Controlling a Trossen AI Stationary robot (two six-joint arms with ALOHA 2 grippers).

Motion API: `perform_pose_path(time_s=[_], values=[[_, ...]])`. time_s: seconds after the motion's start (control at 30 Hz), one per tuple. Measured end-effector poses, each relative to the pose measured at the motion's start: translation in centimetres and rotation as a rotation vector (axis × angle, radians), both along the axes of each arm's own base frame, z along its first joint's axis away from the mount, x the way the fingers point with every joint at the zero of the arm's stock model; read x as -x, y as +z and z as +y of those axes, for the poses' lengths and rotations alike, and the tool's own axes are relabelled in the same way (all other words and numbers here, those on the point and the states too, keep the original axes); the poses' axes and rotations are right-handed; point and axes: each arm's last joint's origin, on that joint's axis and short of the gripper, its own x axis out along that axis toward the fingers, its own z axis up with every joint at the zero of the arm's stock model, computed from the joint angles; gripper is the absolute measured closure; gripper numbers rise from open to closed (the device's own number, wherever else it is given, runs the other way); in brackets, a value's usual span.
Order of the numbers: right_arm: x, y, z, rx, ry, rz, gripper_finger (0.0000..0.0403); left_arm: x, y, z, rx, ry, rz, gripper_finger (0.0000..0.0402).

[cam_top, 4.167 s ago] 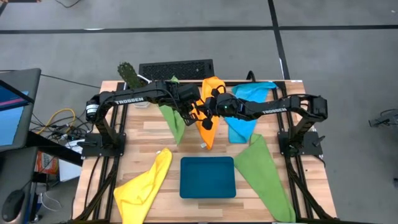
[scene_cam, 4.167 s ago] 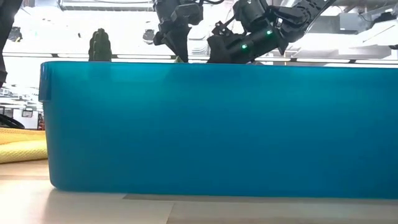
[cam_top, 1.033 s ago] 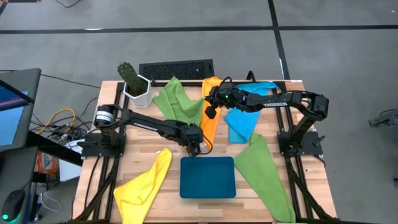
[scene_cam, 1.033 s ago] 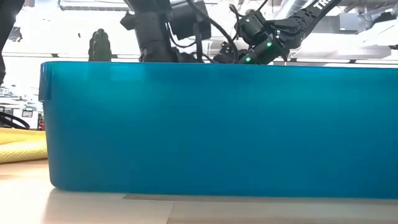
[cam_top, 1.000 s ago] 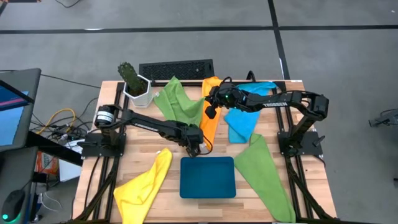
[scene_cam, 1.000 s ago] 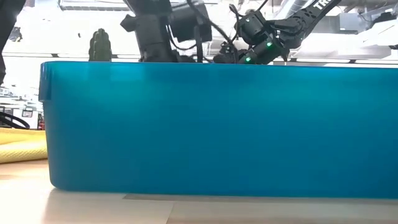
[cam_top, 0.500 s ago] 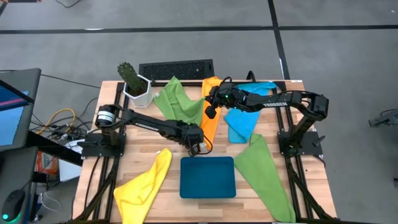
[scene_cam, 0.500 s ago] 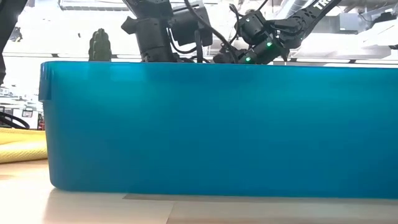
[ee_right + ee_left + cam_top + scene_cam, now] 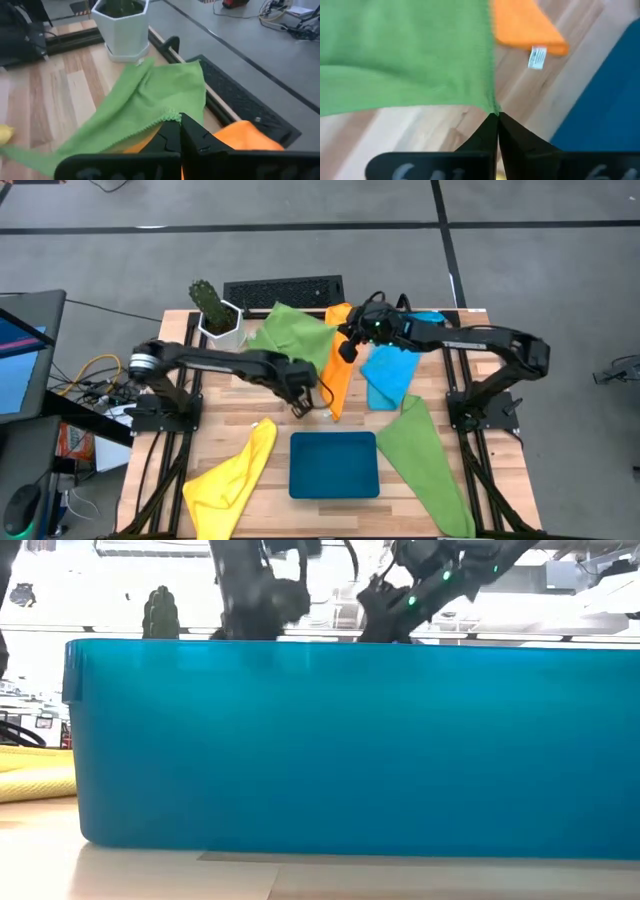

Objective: Fold microfiber towels
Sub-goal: Fold the top green microfiber towel

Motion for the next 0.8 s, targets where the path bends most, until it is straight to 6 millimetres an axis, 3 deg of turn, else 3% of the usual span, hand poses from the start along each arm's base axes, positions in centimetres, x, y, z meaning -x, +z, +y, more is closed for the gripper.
perform_pose_path(time_s=[0.23, 0.4, 0.6, 0.8], values=[[2.5, 5.8, 1.1, 0.026, 0.044, 0.112, 0.0394, 5.5, 8.2, 0.9, -0.128, 0.061, 0.008, 0.0401], [4.1, 10.5, 2.1, 0.049, 0.082, 0.14, 0.0394, 8.8, 12.7, 2.3, -0.242, 0.1, 0.0, 0.0401], [5.4, 14.7, 3.0, 0.06, 0.092, 0.125, 0.0394, 10.5, 16.1, 4.7, -0.383, 0.064, 0.001, 0.0401], [5.8, 16.7, 3.1, 0.093, 0.072, 0.071, 0.0394, 11.8, 17.6, 8.0, -0.499, 0.061, 0.041, 0.0401]])
